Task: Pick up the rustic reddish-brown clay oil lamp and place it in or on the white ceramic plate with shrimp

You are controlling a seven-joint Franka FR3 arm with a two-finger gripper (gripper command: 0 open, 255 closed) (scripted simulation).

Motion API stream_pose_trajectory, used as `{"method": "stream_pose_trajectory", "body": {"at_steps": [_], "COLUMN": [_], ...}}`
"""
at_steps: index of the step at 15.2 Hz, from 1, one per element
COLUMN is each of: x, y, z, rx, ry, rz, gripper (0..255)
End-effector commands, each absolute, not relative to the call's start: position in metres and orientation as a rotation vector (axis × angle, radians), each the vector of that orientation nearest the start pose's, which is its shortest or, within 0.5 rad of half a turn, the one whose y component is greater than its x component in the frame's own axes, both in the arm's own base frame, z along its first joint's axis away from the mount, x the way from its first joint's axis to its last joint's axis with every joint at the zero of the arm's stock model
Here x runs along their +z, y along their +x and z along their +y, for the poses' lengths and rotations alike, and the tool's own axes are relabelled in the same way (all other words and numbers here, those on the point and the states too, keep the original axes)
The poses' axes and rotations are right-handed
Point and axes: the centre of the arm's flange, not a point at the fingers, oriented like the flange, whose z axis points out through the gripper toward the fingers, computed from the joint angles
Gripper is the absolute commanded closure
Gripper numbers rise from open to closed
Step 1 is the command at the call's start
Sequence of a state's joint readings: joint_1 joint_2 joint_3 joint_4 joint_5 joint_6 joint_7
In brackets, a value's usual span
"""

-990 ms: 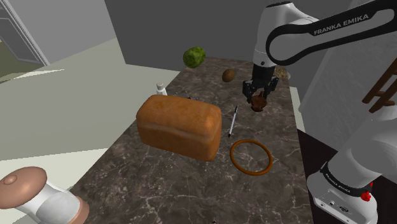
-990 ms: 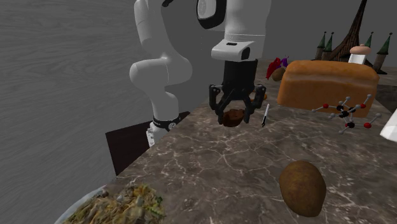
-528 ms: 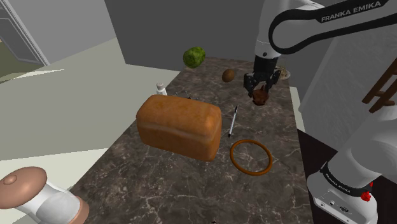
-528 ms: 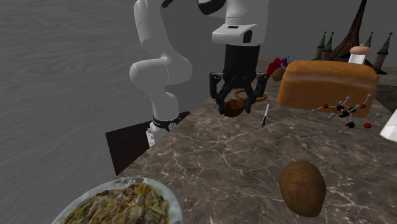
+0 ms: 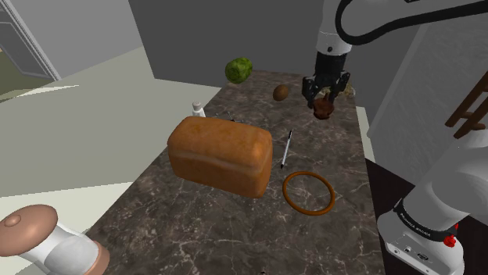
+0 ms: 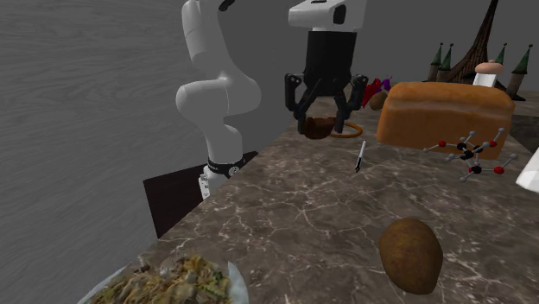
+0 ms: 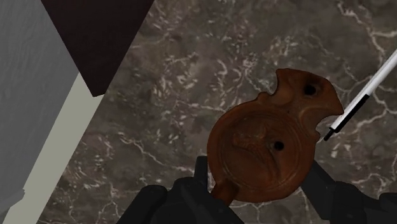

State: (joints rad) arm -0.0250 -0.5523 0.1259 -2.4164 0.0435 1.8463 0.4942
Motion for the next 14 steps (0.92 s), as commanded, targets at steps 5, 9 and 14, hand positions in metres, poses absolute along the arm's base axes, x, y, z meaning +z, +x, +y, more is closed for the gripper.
{"method": "stream_pose_trajectory", "body": {"at_steps": [5,9,14], "x": [0.535,0.539,0.539], "y": [0.379,0.393,0.415], "z": [0.047,0.010,-0.052], "rx": [0.021,0.021,0.021], "ry": [-3.099,-3.099,-3.099], "rz": [0.669,0.669,0.669], "gripper": [255,255,255]}}
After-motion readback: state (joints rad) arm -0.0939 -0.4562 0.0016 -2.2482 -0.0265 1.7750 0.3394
